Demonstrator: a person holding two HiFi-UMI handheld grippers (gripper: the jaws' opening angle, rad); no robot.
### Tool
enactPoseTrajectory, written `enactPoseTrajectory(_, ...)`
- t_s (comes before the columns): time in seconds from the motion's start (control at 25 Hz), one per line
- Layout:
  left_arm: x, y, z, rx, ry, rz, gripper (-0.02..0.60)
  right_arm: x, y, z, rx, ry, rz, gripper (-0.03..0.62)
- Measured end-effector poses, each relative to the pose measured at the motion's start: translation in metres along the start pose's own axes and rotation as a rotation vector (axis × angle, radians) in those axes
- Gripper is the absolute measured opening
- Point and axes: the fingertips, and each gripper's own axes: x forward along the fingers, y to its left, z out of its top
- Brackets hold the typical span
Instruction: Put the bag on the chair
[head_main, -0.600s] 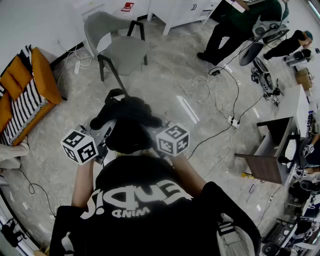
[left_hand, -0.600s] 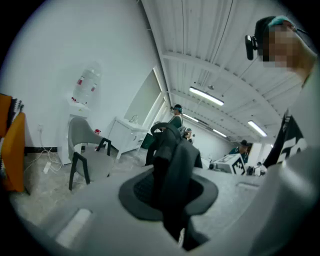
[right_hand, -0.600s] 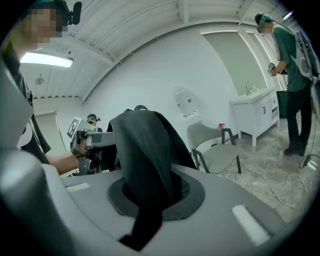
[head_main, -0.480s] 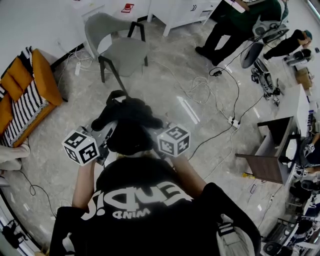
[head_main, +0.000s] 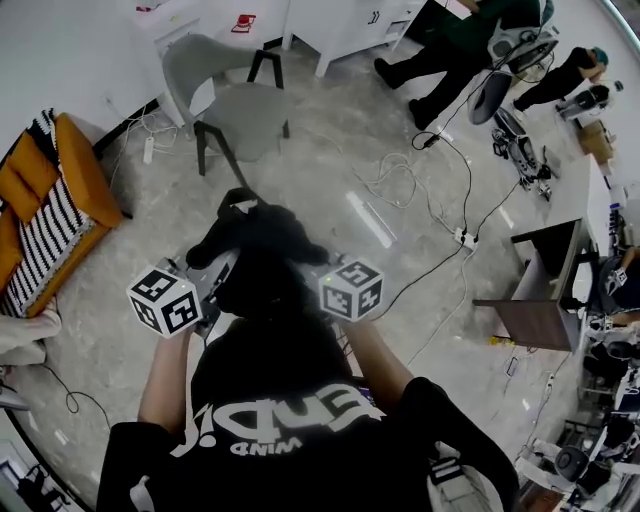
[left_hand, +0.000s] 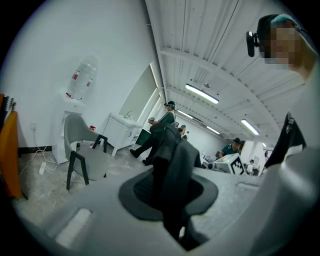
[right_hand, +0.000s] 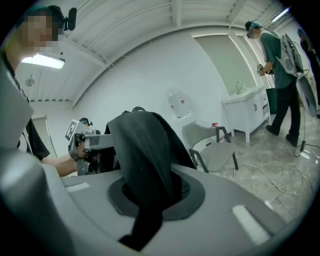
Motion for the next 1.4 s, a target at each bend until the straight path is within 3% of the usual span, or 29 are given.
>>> enactPoseTrajectory(0.6,0.02,0.044,0.025,0.03,0.02,-0.036,0.057,0.041,-0.024,0.024,0.028,-0.038,-0.04,0.038)
enactPoseTrajectory(0.96,0.067,0.1,0.057,-0.007,0.03,-0.045,0.057,0.085,-0.077,0.061,0.049,-0.02,-0.033,0.037)
enactPoseTrajectory(1.4,0.155,0.165,0.124,-0.028,0.032,-0.039,0.057,0.132,-0.168,0.139,0.055,0.0,-0.019,0.037)
